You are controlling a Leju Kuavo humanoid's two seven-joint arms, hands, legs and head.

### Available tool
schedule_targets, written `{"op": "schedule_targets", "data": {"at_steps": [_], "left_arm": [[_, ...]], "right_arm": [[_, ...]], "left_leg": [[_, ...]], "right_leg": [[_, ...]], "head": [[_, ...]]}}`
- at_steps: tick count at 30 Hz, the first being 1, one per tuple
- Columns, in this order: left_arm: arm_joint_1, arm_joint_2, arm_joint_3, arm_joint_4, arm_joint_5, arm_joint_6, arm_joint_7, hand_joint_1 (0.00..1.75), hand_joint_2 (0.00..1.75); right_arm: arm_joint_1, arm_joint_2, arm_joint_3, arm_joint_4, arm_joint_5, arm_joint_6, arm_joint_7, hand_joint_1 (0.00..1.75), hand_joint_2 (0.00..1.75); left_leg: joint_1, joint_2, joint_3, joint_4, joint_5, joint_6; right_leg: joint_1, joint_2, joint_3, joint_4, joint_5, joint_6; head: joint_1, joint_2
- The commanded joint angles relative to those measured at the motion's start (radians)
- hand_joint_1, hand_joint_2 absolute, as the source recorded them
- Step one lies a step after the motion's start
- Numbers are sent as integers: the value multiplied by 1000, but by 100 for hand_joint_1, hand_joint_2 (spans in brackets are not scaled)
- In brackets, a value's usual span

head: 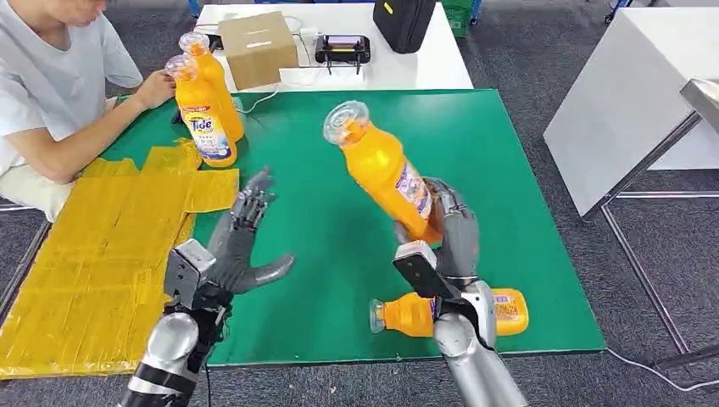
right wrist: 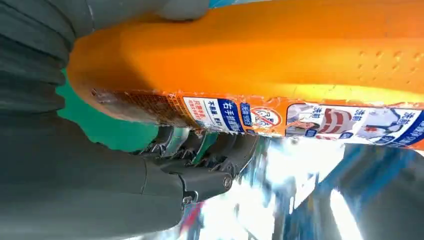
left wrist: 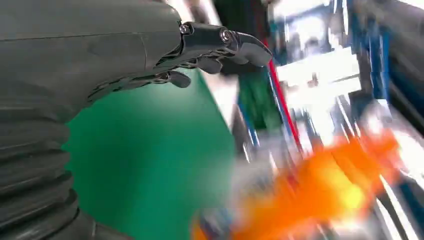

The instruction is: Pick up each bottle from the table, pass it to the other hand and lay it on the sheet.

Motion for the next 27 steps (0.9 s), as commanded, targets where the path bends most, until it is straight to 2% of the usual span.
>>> {"op": "schedule_targets", "data": {"at_steps": [1, 4, 5, 10, 11, 16, 20, 22, 23, 27], "left_arm": [[-101, 56, -114, 132, 134, -96, 20, 0, 175], [-109, 54, -120, 136, 167, -101, 35, 0, 175], [-109, 54, -120, 136, 167, -101, 35, 0, 175], [-109, 56, -120, 136, 168, -102, 36, 0, 175], [-109, 56, -120, 136, 168, -102, 36, 0, 175], [-109, 56, -120, 136, 171, -102, 35, 0, 175], [-117, 59, -127, 133, 192, -102, 31, 0, 175], [-125, 54, -120, 147, 203, -93, 39, 0, 175], [-133, 52, -115, 159, 208, -86, 41, 0, 175], [-146, 47, -99, 191, 216, -68, 44, 0, 175]], "right_arm": [[-76, 38, 197, 183, -51, 80, -43, 169, 175], [-90, 48, 241, 230, -41, 80, -46, 171, 175], [-90, 48, 241, 230, -41, 80, -46, 171, 175], [-91, 46, 241, 229, -41, 81, -46, 171, 175], [-91, 46, 241, 229, -41, 81, -46, 171, 175], [-92, 45, 243, 229, -41, 82, -46, 169, 175], [-121, 47, 301, 288, -19, 106, -27, 173, 175], [-135, 51, 315, 315, -10, 109, -18, 169, 175], [-140, 54, 323, 327, -7, 109, -16, 175, 175], [-145, 59, 358, 344, 30, 97, -10, 169, 175]], "left_leg": [[2, 0, 5, -1, -1, -2], [1, 0, 4, -1, 0, -1], [2, 1, 7, 0, -2, -2], [1, 0, 2, -1, 0, -1], [2, -1, 6, 0, -2, -2], [2, -1, 5, 0, -1, -2], [2, -1, 6, 0, -2, -2], [2, 0, 5, 0, -2, -2], [2, 0, 4, 0, -1, -1], [1, -1, 4, 0, -1, -1]], "right_leg": [[1, 5, 4, -1, -1, -2], [1, 4, 4, -1, -1, -1], [1, 6, 7, -1, -2, -2], [0, 2, 3, -1, 0, -1], [1, 4, 7, -1, -2, -2], [0, 4, 6, -1, -2, -2], [1, 5, 7, -1, -2, -2], [1, 5, 6, -1, -2, -2], [1, 4, 5, -1, -1, -2], [1, 3, 4, -1, -1, -1]], "head": [[0, 0], [0, 0], [0, 0], [0, 0], [0, 0], [0, 0], [0, 0], [0, 0], [0, 0], [0, 0]]}}
